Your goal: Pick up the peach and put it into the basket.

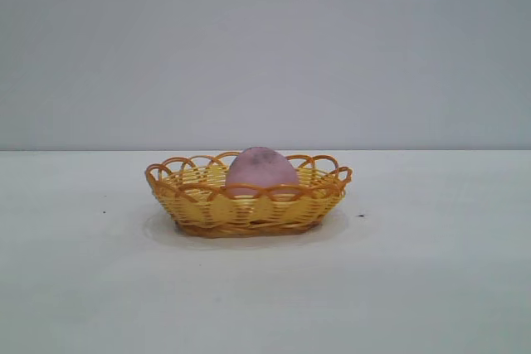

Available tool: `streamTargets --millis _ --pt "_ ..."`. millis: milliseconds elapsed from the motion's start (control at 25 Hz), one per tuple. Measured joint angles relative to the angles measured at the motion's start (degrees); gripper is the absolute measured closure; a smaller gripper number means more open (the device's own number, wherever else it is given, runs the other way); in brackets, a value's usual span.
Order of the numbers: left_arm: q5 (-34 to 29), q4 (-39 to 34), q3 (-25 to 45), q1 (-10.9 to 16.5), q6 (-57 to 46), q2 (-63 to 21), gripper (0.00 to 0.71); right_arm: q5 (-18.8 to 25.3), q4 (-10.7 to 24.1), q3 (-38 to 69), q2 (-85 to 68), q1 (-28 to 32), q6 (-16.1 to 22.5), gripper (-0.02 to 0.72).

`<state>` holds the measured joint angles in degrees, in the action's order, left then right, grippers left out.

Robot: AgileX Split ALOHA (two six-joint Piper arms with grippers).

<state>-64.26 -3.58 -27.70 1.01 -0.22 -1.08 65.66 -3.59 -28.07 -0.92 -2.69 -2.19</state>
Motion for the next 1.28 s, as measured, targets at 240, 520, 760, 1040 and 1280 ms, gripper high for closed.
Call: streamTargets --millis 240,520,760,1040,1280 --pt "0.0 0.0 0.0 0.0 0.0 0.0 0.23 0.0 0.6 0.0 0.0 0.0 0.9 0.373" --pt "0.0 0.0 0.0 0.0 0.0 0.0 0.23 0.0 0.5 0.0 0.0 0.0 0.9 0.373" --pt "0.0 0.0 0.0 0.0 0.0 0.0 0.23 0.0 0.5 0.0 0.0 0.0 0.9 0.373" --pt "0.0 0.0 0.0 0.0 0.0 0.0 0.23 -0.1 0.5 0.0 0.0 -2.4 0.9 0.373" --pt "0.0 0.0 0.0 0.0 0.0 0.0 0.23 -0.2 0.5 0.0 0.0 -4.9 0.9 0.373"
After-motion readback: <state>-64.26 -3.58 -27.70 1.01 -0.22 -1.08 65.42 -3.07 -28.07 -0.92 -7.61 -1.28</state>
